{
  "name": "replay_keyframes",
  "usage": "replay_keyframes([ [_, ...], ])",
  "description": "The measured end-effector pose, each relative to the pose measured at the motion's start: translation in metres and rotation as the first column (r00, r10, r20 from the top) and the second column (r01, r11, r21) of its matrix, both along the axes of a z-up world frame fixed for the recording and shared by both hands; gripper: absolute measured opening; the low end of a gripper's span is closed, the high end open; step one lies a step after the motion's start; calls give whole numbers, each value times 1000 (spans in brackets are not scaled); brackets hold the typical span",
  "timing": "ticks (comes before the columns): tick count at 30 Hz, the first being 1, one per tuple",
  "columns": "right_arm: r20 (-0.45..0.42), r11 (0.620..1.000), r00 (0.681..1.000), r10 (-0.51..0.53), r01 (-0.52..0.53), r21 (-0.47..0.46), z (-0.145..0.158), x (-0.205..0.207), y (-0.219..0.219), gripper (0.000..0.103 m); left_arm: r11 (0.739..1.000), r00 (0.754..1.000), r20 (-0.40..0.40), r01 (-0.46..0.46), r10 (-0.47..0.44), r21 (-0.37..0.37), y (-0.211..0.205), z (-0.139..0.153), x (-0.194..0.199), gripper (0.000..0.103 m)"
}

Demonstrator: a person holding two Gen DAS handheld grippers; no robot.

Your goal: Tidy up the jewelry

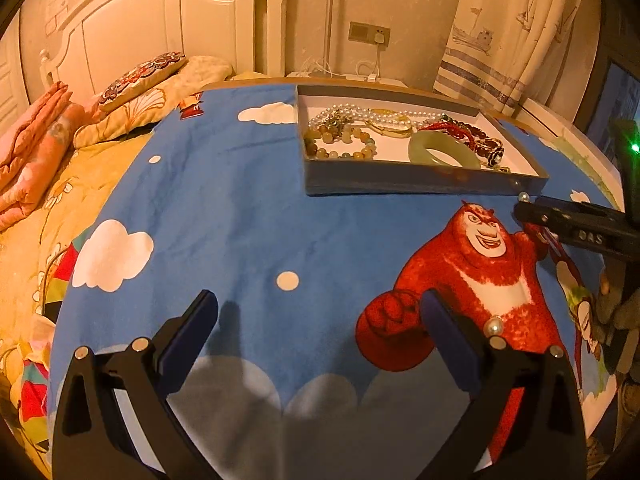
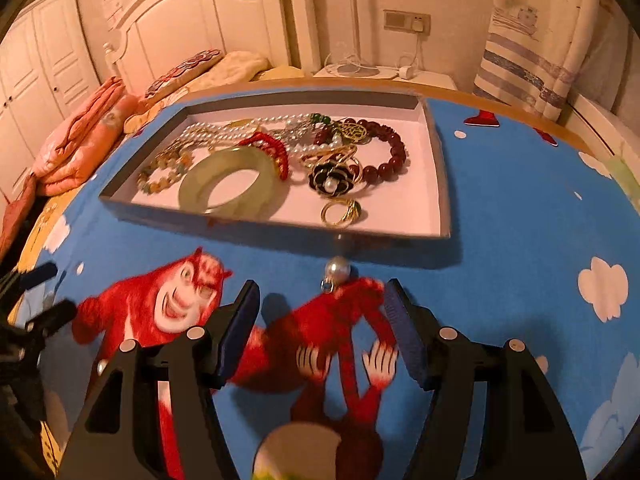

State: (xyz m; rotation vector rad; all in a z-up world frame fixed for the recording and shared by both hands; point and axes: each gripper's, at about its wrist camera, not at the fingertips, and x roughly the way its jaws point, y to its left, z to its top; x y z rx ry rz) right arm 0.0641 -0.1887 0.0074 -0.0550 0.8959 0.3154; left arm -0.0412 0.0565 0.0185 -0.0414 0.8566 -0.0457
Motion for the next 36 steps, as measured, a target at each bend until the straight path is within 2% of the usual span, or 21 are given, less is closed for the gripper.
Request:
replay_keyframes([
  [3,11,999,1000,-7,8,-48,-1,4,8,62,1000,1000,-7,0,0,0,0,-1,1,100],
  [6,25,998,1000,-19,21,-62,-1,4,7,49,1000,1000,-6,-2,2,0,0,-1,1,100],
  [9,30,999,999,-20,22,-49,-1,3,1,30,1000,1000,-13,-2,2,5,-1,-2,2,100],
  [11,36,998,999,-11,13,-60,-1,1,1,14,1000,1000,-20,-4,4,13,-2,-3,2,100],
  [16,59,999,998,11,-8,-45,3,-9,-4,14,999,1000,-25,-12,13,36,-4,-4,3,100],
  [19,59,1000,998,13,-12,-19,4,-16,-11,14,999,1000,6,-3,3,50,-7,1,-4,100],
  [22,56,1000,998,8,-9,15,5,-24,-23,14,998,999,19,48,-48,36,-14,5,-12,100],
  [24,56,999,998,3,-5,39,5,-28,-30,14,992,992,27,123,-123,5,-25,7,-21,99],
  [26,51,998,999,1,-4,56,5,-30,-34,14,983,983,23,185,-185,-9,-38,7,-27,93],
  [28,52,997,999,0,-4,73,6,-30,-37,14,975,975,3,224,-224,7,-53,4,-27,78],
  [32,59,997,998,15,-19,73,7,-32,-35,14,959,960,-31,281,-280,34,-76,-4,-20,59],
  [35,63,996,998,19,-25,85,8,-33,-37,14,949,952,-27,307,-306,76,-88,-7,-18,45],
  [36,65,996,998,20,-26,90,8,-34,-37,14,944,946,-24,323,-322,74,-91,-6,-18,33],
])
